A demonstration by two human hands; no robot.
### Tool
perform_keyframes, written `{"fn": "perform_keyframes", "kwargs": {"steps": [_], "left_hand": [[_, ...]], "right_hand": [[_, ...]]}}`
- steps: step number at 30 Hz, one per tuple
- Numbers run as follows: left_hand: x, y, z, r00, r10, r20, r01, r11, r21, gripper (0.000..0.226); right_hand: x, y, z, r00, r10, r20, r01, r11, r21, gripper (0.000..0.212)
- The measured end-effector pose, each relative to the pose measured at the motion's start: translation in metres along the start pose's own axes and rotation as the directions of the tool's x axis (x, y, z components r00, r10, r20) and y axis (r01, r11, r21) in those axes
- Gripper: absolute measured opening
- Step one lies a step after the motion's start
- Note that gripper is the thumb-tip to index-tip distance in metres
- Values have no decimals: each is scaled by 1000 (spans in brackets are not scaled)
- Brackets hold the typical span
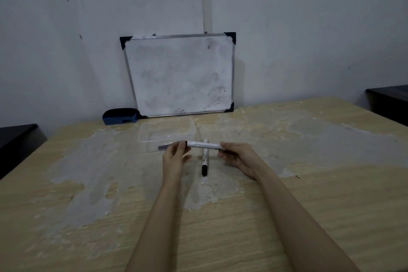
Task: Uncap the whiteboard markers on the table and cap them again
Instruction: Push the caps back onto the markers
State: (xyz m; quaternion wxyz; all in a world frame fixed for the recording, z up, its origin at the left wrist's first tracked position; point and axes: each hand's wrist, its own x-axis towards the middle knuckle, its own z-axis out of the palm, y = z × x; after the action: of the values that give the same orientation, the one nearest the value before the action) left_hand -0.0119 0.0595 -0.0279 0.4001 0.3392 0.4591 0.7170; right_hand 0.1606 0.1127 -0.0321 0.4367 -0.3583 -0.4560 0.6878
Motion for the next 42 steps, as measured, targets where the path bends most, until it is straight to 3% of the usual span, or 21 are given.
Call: {"fn": "perform_keyframes", "kwargs": {"steps": [3, 6, 11, 15, 18, 29, 42], "left_hand": [[1, 3, 0, 997, -81, 5, 81, 988, -131, 19], [-2, 4, 5, 987, -148, 64, 158, 967, -200, 20], [-2, 8, 18, 923, -319, 215, 384, 799, -462, 21], [3, 10, 38, 919, -323, 225, 389, 665, -637, 38], [5, 4, 47, 940, -297, 170, 331, 667, -667, 46], [6, -6, 40, 939, -287, 188, 336, 657, -675, 42], [5, -3, 45, 945, -286, 157, 315, 680, -662, 37]], "right_hand": [[-5, -4, -1, 987, 97, 131, -80, 988, -132, 9], [-11, -8, 2, 921, 240, 306, -171, 957, -233, 22], [-14, -2, 20, 833, 321, 450, -188, 930, -315, 12], [-11, 5, 22, 877, 292, 383, -251, 956, -154, 17], [-13, 7, 20, 889, 280, 361, -248, 959, -135, 12], [-18, 5, 30, 918, 271, 290, -210, 951, -226, 23], [-20, 3, 25, 905, 250, 344, -196, 963, -184, 28]]}}
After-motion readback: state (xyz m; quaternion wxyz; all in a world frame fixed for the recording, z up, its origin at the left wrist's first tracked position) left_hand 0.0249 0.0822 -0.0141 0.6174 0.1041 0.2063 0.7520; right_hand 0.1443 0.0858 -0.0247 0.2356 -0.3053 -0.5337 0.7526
